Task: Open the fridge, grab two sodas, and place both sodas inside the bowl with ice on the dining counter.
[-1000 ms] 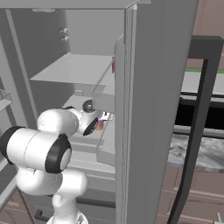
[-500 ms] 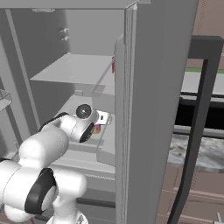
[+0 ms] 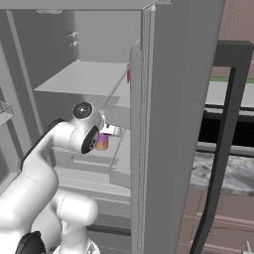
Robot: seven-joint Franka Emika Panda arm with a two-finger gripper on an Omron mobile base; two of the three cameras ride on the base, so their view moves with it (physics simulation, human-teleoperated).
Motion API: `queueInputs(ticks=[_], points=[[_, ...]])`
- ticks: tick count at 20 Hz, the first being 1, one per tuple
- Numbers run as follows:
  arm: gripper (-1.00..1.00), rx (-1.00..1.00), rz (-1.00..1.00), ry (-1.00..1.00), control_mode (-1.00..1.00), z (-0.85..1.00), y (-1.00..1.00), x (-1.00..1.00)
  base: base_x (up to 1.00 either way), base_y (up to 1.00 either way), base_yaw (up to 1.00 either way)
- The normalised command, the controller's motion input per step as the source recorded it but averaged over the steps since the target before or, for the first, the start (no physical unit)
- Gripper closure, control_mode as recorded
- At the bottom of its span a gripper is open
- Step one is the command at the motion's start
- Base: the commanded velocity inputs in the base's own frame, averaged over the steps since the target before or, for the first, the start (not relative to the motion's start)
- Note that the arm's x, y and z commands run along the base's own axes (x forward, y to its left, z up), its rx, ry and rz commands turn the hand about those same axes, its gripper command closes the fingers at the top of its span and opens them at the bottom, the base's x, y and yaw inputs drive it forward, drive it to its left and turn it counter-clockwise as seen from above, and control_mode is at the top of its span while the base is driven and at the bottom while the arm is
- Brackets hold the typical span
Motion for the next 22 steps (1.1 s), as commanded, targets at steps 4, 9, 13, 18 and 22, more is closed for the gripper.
queueInputs(ticks=[4, 9, 13, 18, 22], points=[[1.00, 0.00, -0.03, 0.10, -1.00, 0.33, 0.00, -0.68, 0.00, 0.00, 0.00], [1.00, 0.00, -0.04, 0.04, -1.00, 0.28, 0.00, -0.64, 0.00, 0.00, 0.00], [1.00, 0.00, -0.03, 0.05, -1.00, 0.30, 0.00, -0.67, 0.00, 0.00, 0.00], [1.00, 0.00, -0.02, 0.07, -1.00, 0.38, 0.00, -0.66, 0.00, 0.00, 0.00], [1.00, 0.00, -0.01, 0.08, -1.00, 0.42, 0.00, -0.64, 0.00, 0.00, 0.00]])
